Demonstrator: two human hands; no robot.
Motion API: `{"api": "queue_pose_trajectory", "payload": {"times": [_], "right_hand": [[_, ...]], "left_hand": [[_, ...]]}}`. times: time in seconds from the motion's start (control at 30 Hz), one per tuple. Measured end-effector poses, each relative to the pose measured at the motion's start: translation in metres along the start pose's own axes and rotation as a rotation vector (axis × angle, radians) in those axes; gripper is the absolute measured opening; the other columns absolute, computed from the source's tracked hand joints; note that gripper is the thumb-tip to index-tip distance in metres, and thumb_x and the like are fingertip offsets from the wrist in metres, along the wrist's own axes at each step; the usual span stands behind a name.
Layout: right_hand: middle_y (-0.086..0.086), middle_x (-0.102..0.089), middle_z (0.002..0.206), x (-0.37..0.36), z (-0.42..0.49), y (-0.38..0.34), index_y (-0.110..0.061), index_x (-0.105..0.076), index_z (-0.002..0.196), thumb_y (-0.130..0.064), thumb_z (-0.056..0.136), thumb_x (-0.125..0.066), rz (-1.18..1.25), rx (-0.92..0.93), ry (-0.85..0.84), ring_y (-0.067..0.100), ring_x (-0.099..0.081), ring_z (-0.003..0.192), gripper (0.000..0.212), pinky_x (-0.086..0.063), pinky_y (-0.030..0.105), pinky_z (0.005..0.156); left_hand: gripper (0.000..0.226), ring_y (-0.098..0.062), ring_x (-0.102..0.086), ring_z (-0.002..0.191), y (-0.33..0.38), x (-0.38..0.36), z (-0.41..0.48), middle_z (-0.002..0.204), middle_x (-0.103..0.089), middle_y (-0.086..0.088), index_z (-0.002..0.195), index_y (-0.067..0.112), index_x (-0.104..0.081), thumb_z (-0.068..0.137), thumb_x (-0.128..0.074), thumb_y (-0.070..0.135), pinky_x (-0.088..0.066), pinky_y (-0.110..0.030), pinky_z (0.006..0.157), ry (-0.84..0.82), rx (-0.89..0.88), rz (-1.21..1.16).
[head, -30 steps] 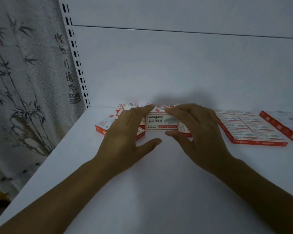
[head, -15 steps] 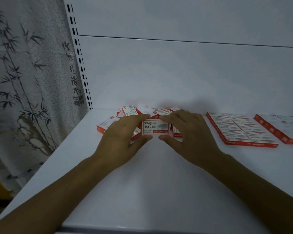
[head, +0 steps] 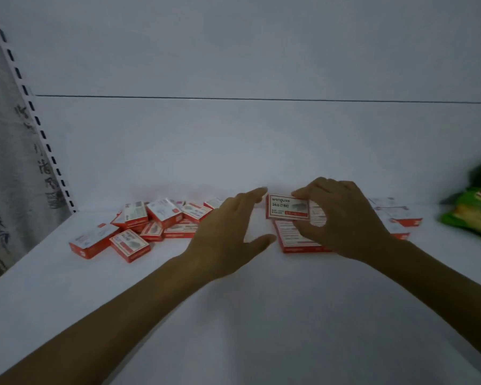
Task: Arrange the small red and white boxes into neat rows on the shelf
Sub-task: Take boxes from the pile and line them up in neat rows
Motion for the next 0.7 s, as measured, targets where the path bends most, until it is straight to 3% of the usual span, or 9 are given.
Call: {"api": "queue_pose_trajectory", "payload": {"times": [0.2, 0.5, 0.7], "right_hand": [[0.001, -0.064, 0.097, -0.002, -0.017, 0.080, -0.015, -0.063, 0.107, -0.038, 0.072, -0.072, 0.065, -0.101, -0.072, 0.015, -0.057, 0.083, 0.043, -0.047, 0.044, 0.080], [-0.001, -0.062, 0.099, -0.037, 0.026, 0.101, -0.019, -0.061, 0.112, -0.044, 0.078, -0.063, 0.110, 0.037, -0.183, 0.014, -0.055, 0.085, 0.042, -0.044, 0.037, 0.083], [0.003, -0.062, 0.102, -0.077, 0.057, 0.090, -0.018, -0.061, 0.114, -0.045, 0.081, -0.059, 0.096, 0.072, -0.268, 0.017, -0.056, 0.088, 0.042, -0.044, 0.034, 0.080]], "left_hand": [[0.062, -0.014, -0.037, 0.127, 0.035, -0.064, 0.035, 0.144, -0.037, 0.007, 0.141, 0.031, -0.029, 0.087, -0.054, 0.048, -0.036, -0.036, 0.100, -0.173, -0.022, 0.128], [0.055, -0.014, -0.048, 0.112, 0.033, -0.094, 0.043, 0.128, -0.054, 0.005, 0.128, 0.022, -0.048, 0.086, -0.043, 0.058, -0.047, -0.036, 0.088, -0.072, 0.071, 0.099], [0.057, -0.012, -0.052, 0.108, 0.027, -0.087, 0.041, 0.124, -0.058, 0.006, 0.126, 0.026, -0.052, 0.085, -0.036, 0.062, -0.045, -0.031, 0.087, -0.018, 0.056, 0.111]]}}
Point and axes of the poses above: each hand's wrist, its own z-axis towards the middle knuckle, its own x-axis out of the back of the hand, y = z × x, the point moved 3 cm from there along z, towards the middle knuckle
